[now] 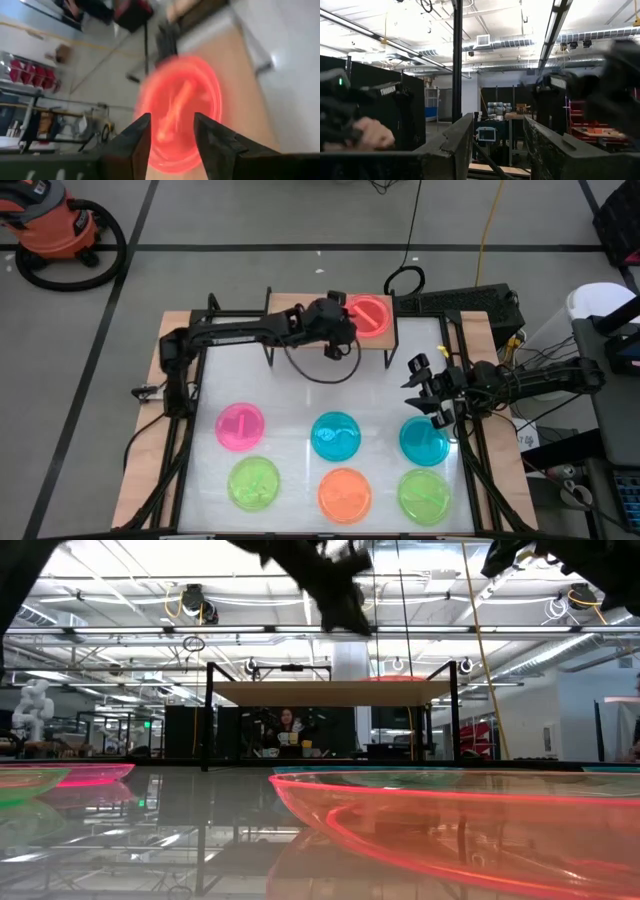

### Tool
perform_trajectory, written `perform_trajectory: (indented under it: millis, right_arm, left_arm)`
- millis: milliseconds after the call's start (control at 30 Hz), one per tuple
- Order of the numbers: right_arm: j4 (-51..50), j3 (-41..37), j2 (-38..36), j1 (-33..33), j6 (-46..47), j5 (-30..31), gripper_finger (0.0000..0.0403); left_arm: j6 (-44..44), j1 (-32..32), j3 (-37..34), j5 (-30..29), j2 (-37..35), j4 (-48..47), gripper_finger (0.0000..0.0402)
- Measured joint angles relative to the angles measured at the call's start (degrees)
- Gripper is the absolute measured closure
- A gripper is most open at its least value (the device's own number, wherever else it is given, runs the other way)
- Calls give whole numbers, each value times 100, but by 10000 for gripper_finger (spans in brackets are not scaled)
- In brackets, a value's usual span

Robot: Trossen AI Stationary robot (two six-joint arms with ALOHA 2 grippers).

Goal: Place and stack plates onto a shelf
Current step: Stack the right blue plate on top of the orange plate on the shelf

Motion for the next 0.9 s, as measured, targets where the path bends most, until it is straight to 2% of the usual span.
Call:
perform_trajectory:
  millis: [133, 267, 433, 533, 667, 900]
  right_arm:
    - [-131, -2, 0, 0, 1, 3, 246]
    - [-320, 0, 0, 0, 15, 3, 246]
    - [-574, -2, 0, 0, 15, 8, 246]
    - [-649, -2, 0, 0, 17, 8, 246]
    - [-692, -2, 0, 0, 79, 18, 246]
    - [-869, -2, 2, 0, 175, 32, 246]
  left_arm:
    - [-550, -364, 0, 525, -671, 192, 243]
    - [-1036, -792, 0, 648, -1472, 234, 243]
    - [-1877, -1181, -2, 646, -2403, -688, 243]
    - [-2291, -1341, -257, 649, -2845, -1106, 243]
    - [-2611, -1522, -1244, 638, -3448, -774, 243]
    - [-3427, -1913, -3706, 633, -4647, 986, 243]
